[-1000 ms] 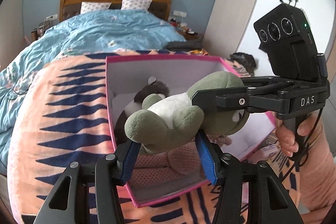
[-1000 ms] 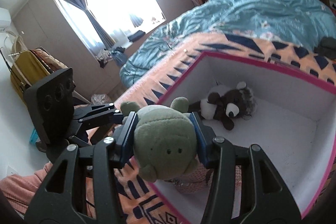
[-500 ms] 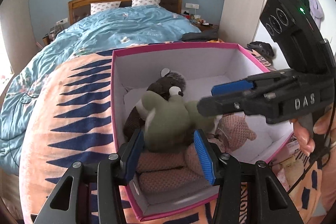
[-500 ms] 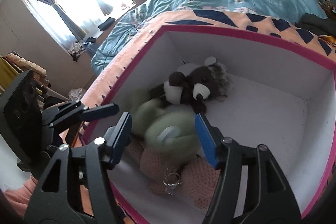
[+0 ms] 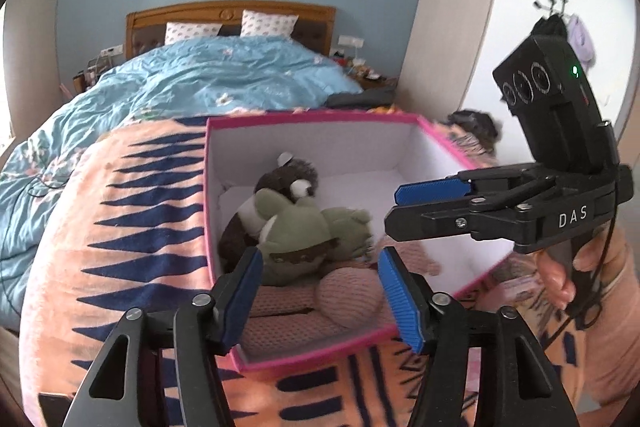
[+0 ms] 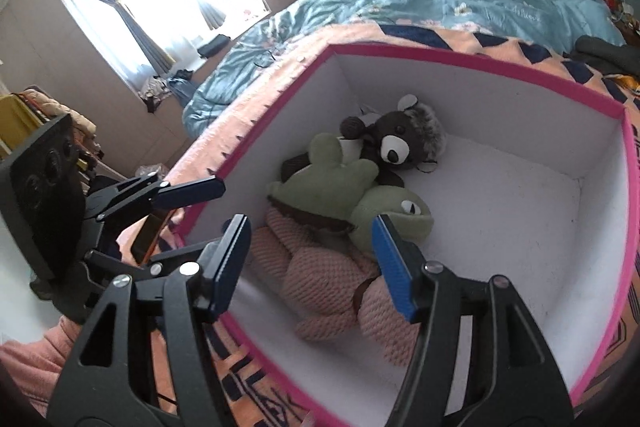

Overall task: Organize objects
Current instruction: 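Lower the green frog plush into the pink box and open both grippers, then move both grippers to the cream teddy bear beside the box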

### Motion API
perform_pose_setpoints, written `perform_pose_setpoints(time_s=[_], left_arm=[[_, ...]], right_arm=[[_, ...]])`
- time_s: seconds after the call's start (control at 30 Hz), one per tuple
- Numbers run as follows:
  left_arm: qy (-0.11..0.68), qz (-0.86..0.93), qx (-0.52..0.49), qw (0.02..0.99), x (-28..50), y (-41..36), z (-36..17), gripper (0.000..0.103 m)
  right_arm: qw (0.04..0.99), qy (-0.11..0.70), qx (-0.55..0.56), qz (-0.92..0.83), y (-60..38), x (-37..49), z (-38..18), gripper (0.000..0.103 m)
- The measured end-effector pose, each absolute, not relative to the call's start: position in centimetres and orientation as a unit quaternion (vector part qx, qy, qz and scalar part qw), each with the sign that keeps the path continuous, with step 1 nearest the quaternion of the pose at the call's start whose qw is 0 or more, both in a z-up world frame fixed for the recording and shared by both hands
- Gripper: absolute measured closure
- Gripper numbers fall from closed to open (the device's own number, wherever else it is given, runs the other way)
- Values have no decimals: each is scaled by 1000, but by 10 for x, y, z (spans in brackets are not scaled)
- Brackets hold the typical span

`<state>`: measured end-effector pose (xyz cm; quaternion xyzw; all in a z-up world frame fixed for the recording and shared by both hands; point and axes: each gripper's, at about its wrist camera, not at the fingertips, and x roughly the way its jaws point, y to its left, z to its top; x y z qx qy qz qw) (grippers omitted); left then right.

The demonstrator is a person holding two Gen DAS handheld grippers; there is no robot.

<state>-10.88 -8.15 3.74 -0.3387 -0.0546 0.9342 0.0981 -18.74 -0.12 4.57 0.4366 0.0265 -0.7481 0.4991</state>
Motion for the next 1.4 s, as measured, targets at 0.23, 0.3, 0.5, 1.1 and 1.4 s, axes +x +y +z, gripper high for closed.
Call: perform_pose_setpoints(time_s=[0.23,0.3,0.5,1.1,1.4], left_arm=[[-54,943,-296,140,-72,-61,59,24],[-50,943,-290,154,-63,-51,60,24],[-41,934,-295,196,-44,-19,49,23],[-45,884,-385,260,-32,50,-23,23],[-31,873,-406,269,-25,67,-39,24]], right_arm=[[519,4,373,-769,43,-150,78,25],[514,9,356,-780,57,-137,83,21],[494,17,337,-801,96,-107,79,20],[382,-36,417,-824,181,-65,-18,20],[364,-28,437,-822,166,-63,-41,31]])
